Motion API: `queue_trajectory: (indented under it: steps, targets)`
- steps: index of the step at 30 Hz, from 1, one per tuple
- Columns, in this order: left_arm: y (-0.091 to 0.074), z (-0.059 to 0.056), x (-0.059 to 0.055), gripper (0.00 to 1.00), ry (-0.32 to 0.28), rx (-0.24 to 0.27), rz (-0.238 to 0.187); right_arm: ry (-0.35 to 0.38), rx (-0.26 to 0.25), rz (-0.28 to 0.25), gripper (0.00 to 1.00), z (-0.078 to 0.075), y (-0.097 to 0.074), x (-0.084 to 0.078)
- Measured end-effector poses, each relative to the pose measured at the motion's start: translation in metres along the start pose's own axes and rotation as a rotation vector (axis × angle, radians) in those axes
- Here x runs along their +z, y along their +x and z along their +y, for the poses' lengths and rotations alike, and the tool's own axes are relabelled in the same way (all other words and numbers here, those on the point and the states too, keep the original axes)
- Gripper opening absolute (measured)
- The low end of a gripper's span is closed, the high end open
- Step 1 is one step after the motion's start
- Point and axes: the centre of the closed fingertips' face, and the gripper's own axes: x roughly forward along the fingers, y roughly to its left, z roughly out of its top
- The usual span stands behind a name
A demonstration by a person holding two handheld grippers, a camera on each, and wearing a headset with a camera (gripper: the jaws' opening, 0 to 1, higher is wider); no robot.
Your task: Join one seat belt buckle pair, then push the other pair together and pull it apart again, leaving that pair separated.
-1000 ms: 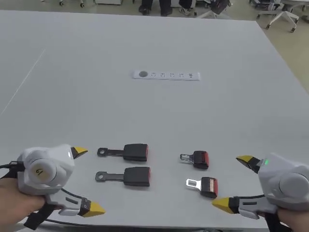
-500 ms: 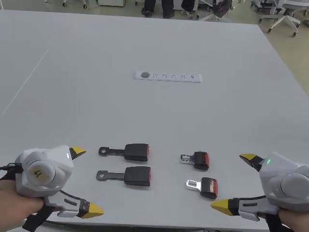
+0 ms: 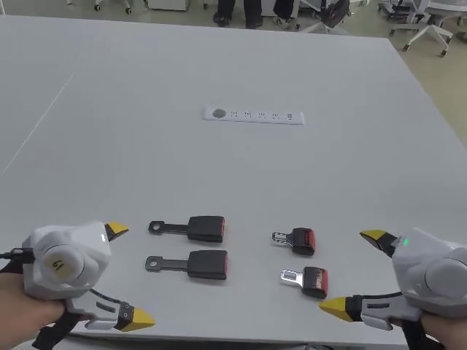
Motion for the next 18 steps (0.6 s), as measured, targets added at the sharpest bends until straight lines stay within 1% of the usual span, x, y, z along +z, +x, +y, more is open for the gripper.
queue_trajectory:
  steps: [5, 12, 15, 18]
  targets:
    - [0.0013, -0.0007, 0.0000, 0.97, -0.014, -0.007, -0.002, -0.004, -0.002, 0.003, 0.86, 0.0006, 0.0000, -0.0003]
    - [0.0007, 0.0028, 0.0005, 0.97, -0.002, 0.002, -0.004, -0.014, -0.010, 0.005, 0.82, -0.0031, 0.0015, -0.0017]
    - [0.0014, 0.0021, 0.0001, 0.96, 0.007, -0.002, 0.001, -0.016, -0.004, 0.007, 0.81, -0.0023, 0.0025, -0.0025]
    - [0.0049, 0.0015, -0.0020, 0.94, 0.032, -0.011, 0.021, -0.023, 0.006, 0.009, 0.78, -0.0005, 0.0037, -0.0032]
